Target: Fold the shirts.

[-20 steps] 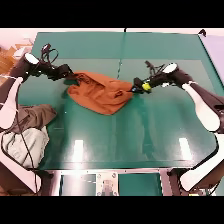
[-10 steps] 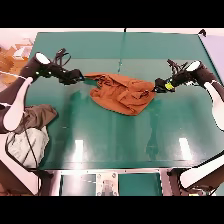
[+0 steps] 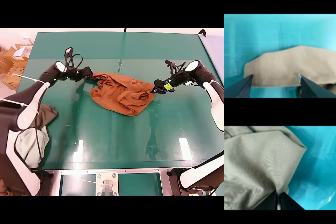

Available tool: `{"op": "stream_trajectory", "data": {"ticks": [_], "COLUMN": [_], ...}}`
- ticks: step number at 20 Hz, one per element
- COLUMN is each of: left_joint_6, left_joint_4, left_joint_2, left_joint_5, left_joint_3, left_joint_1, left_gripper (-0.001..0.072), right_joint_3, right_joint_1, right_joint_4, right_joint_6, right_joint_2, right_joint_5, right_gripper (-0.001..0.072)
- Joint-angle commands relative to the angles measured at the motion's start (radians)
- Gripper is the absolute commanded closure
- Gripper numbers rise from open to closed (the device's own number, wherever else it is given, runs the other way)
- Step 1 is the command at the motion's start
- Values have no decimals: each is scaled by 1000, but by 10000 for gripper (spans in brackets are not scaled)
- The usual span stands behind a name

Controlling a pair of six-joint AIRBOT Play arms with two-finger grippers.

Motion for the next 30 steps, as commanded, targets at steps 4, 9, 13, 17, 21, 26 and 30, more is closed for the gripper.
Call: {"op": "stream_trajectory", "data": {"ticks": [4, 9, 13, 17, 21, 26, 30], "left_joint_6": [31, 51, -46, -110, -106, -61, -52], "left_joint_4": [14, 20, 5, 55, 15, 6, 21], "left_joint_2": [-18, -12, -12, -34, -85, -86, -86], "left_joint_5": [37, -36, -352, -464, -409, -681, -740], "left_joint_3": [0, 28, 184, 171, 134, 128, 76], "left_joint_1": [-5, 13, 112, 135, 60, -35, -106], "left_gripper": [608, 585, 14, 14, 14, 16, 525], "right_joint_3": [1, 1, 1, 1, 1, 1, 1], "right_joint_1": [3, 1, -3, -1, -1, -3, -2], "right_joint_4": [1, 0, 0, 1, 0, 2, 38], "right_joint_6": [-2, -2, -2, -2, -2, -1, 2], "right_joint_2": [1, 1, 1, 1, 1, 1, 1], "right_joint_5": [2, 2, 2, -1, 2, 2, 23], "right_gripper": [693, 693, 693, 692, 692, 692, 692]}}
